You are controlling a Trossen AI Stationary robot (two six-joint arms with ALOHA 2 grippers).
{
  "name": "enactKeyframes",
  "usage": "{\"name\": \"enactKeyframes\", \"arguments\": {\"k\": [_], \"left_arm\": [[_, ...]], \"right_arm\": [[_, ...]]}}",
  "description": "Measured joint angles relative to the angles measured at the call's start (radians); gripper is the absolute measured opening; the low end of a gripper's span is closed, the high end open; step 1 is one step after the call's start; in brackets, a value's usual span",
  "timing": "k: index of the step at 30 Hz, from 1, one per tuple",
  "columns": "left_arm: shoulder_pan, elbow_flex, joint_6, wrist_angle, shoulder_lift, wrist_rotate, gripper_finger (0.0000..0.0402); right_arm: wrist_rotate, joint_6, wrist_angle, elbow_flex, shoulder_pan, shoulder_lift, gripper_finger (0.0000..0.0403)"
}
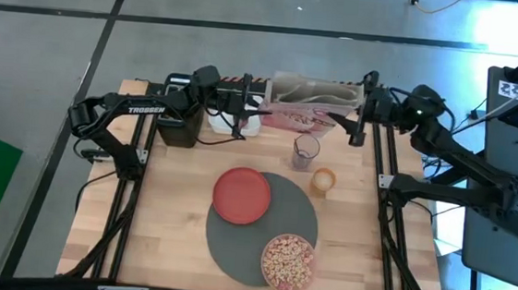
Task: Arrange a breakfast setting
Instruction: Pour the cereal into the pink bowl
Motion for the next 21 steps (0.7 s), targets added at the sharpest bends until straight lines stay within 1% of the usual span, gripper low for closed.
{"name": "enactKeyframes", "arguments": {"k": [4, 8, 12, 14, 16, 19, 21], "left_arm": [[0.0, 0.0, -0.002, 0.003, 0.0, -0.028, 0.0], [0.002, 0.0, -0.007, 0.013, 0.0, -0.042, 0.0], [0.001, 0.0, -0.028, 0.016, -0.001, -0.055, 0.0], [0.0, 0.0, -0.041, 0.016, -0.001, -0.072, 0.0], [-0.004, 0.0, -0.061, 0.015, -0.001, -0.098, 0.0004], [-0.012, 0.0, -0.062, 0.009, -0.001, -0.146, 0.0022], [-0.015, 0.0, -0.055, 0.023, 0.0, -0.159, 0.0043]], "right_arm": [[-0.007, -0.023, 0.005, 0.0, 0.0, 0.034, 0.0228], [-0.011, -0.074, 0.02, 0.0, 0.001, 0.039, 0.015], [-0.012, -0.09, 0.039, 0.0, 0.001, 0.039, 0.0091], [-0.008, -0.098, 0.038, 0.0, 0.001, 0.039, 0.0073], [-0.005, -0.108, 0.032, 0.0, 0.001, 0.039, 0.0065], [0.005, -0.114, 0.013, 0.0, 0.001, 0.039, 0.0068], [0.008, -0.118, 0.006, 0.0, 0.0, 0.038, 0.0073]]}}
